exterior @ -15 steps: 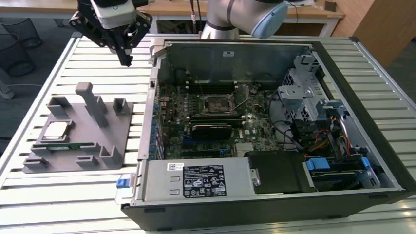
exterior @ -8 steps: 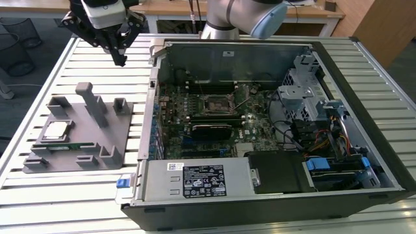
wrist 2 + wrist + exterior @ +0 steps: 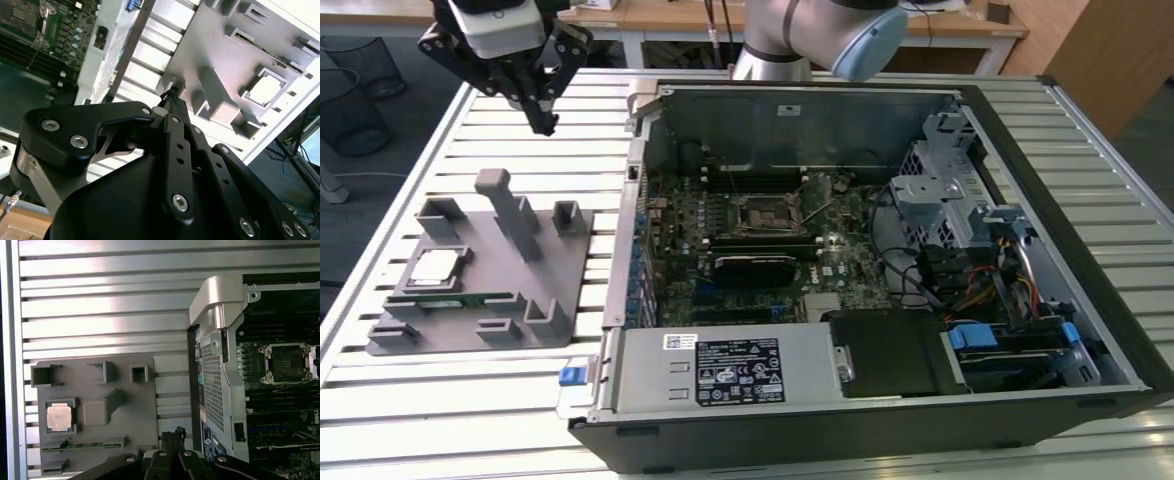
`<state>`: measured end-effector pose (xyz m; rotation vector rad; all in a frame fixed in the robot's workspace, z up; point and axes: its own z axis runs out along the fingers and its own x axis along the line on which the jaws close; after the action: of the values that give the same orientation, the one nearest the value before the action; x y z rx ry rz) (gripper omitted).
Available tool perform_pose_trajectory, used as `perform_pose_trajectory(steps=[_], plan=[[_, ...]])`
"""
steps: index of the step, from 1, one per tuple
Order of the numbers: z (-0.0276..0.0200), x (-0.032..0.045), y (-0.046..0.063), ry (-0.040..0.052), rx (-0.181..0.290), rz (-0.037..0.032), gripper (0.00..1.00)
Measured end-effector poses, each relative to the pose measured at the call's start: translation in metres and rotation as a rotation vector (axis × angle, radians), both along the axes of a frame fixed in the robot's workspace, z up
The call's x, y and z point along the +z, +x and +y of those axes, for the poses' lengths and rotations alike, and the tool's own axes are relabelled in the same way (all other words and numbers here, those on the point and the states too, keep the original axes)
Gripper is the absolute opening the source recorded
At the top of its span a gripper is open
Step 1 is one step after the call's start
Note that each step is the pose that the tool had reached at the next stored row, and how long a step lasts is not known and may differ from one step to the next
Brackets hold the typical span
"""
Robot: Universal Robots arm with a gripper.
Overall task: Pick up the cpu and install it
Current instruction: 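Reach for the cpu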
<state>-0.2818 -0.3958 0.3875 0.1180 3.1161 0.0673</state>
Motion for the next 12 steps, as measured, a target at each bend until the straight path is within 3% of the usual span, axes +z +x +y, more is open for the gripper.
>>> perform_pose_trajectory(steps=[12], plan=[[0.0116, -0.0024, -0.054, 0.0001, 0.000, 0.0004, 0.10]])
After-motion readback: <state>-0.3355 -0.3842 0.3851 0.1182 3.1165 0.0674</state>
